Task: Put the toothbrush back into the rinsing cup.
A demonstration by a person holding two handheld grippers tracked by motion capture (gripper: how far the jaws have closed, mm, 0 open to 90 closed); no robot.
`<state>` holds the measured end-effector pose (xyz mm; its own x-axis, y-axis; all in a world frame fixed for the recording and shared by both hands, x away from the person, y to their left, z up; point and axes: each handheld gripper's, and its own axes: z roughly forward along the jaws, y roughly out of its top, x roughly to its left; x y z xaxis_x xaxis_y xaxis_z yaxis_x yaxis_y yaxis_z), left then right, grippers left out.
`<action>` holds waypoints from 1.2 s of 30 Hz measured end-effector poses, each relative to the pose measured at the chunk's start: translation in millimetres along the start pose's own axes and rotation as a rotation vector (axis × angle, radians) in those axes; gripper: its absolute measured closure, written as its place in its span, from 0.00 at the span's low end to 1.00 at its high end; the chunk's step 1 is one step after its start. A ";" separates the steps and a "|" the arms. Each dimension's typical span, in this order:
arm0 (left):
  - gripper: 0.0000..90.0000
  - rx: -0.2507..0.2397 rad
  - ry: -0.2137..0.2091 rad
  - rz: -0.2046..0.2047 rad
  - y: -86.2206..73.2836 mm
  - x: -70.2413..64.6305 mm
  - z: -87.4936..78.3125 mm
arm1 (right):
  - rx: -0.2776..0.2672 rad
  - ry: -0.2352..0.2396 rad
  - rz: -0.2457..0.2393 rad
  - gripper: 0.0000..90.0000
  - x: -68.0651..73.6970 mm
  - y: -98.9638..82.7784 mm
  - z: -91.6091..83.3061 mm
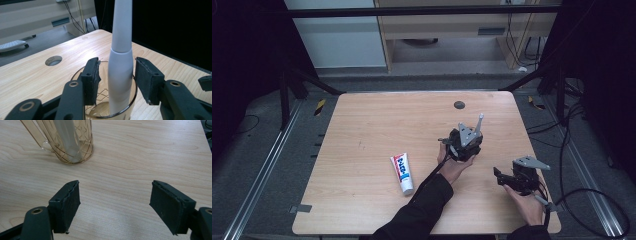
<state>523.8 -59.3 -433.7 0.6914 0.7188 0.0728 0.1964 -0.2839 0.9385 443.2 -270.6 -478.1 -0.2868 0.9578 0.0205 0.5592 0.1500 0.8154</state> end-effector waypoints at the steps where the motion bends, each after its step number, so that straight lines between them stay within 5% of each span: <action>1: 0.58 0.002 -0.003 0.000 0.2 0.2 -0.9 | 0.000 0.000 0.000 0.26 0.1 0.0 0.1; 9: 0.51 0.009 -0.010 0.024 -1.4 4.6 -18.8 | 0.001 -0.003 0.002 0.25 -0.9 -0.2 -0.9; 14: 0.48 0.019 -0.047 0.018 -3.9 10.0 -38.1 | 0.002 -0.006 0.004 0.25 -0.4 -0.2 -0.4; 18: 0.48 0.025 -0.032 0.048 -3.5 18.3 -57.6 | 0.004 -0.004 0.005 0.25 0.6 -0.2 -0.8; 23: 0.47 0.033 -0.007 0.063 -1.0 36.2 -86.2 | 0.002 -0.003 0.010 0.24 1.5 0.1 -1.4; 36: 0.44 0.073 0.091 -0.012 -15.8 102.6 -153.9 | -0.002 -0.008 -0.003 0.25 3.2 0.8 -3.5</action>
<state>484.7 116.6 -389.2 0.6233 0.7761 0.0953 0.2568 -0.3183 0.9125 440.0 -268.4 -475.4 -0.2821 0.9593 0.0137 0.5566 0.1520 0.8167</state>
